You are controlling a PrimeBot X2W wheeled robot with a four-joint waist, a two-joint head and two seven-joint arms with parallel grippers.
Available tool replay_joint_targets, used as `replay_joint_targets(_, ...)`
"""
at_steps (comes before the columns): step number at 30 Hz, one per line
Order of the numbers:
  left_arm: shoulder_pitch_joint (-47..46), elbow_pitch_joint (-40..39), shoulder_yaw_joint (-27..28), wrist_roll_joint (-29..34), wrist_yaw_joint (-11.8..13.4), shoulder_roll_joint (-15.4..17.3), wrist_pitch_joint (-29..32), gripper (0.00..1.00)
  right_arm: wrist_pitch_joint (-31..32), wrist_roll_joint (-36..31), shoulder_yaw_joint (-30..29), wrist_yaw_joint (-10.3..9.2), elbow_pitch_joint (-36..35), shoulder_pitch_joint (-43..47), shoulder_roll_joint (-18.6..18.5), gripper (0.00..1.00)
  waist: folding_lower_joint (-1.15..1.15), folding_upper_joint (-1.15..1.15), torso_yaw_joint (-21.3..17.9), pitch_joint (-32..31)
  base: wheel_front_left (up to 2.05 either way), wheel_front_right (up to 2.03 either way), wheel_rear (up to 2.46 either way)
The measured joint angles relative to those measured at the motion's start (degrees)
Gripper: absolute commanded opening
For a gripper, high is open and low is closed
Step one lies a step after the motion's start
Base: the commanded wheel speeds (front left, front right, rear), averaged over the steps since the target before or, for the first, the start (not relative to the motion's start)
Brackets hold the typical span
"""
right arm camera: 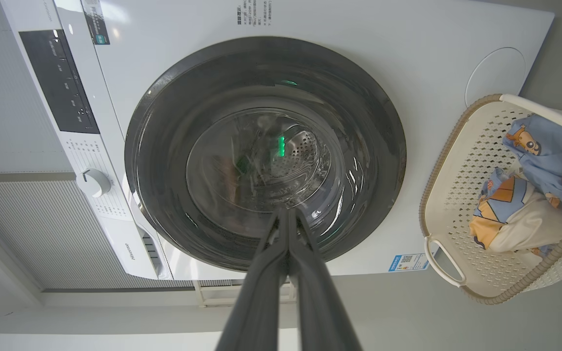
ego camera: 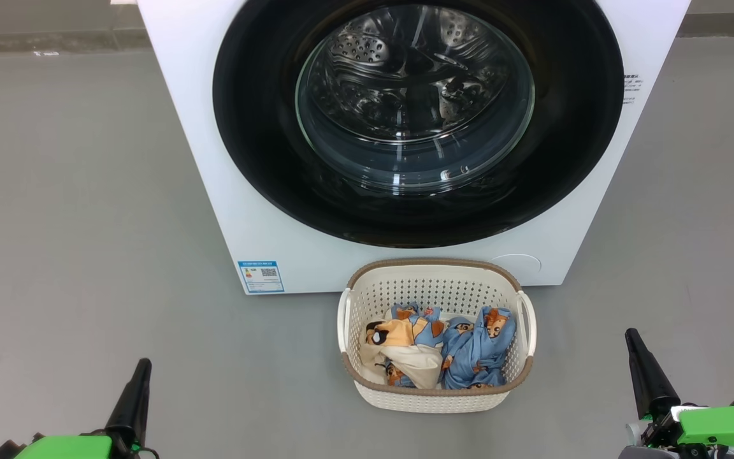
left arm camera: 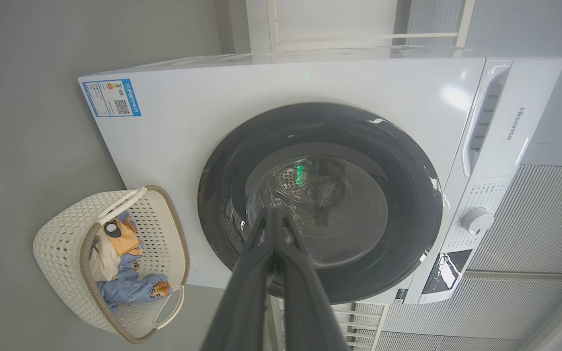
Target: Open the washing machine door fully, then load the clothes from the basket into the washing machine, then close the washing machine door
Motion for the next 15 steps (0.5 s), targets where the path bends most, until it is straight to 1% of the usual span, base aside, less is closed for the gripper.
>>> replay_joint_targets(15, 0.0, 0.0, 0.1, 0.0, 0.0, 0.0, 0.0, 0.00, 0.0, 0.0, -0.1, 0.00, 0.0, 0.0, 0.1, 0.00, 0.00, 0.00, 0.0, 0.0, 0.00, 0.00, 0.00)
